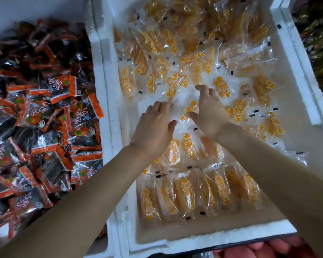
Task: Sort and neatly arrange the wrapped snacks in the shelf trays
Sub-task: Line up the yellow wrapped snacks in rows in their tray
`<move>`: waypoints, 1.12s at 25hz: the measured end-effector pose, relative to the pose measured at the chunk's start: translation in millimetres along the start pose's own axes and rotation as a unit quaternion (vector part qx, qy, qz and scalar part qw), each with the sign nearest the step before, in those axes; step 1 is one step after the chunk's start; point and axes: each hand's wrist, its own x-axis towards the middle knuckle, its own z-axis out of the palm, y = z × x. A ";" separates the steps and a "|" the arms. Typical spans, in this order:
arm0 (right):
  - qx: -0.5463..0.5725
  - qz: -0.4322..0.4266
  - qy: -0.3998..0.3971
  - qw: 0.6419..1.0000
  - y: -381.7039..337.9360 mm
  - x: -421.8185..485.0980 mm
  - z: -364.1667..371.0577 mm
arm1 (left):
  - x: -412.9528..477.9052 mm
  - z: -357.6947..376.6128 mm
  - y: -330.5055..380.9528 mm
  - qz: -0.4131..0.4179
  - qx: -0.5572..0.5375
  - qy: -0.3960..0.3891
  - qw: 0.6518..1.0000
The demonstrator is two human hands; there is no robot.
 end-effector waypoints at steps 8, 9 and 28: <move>-0.160 -0.108 -0.020 0.981 45.8 -10.6 -45.0 | 43.3 28.6 22.1 -0.055 -0.081 -0.017 0.995; -0.184 -0.100 -0.052 0.977 54.4 -14.2 -51.6 | 41.4 27.8 24.9 -0.057 -0.107 -0.007 0.993; -0.261 -0.144 -0.062 0.952 36.0 21.5 -49.9 | 17.9 -35.8 -36.0 -0.058 -0.240 -0.040 0.968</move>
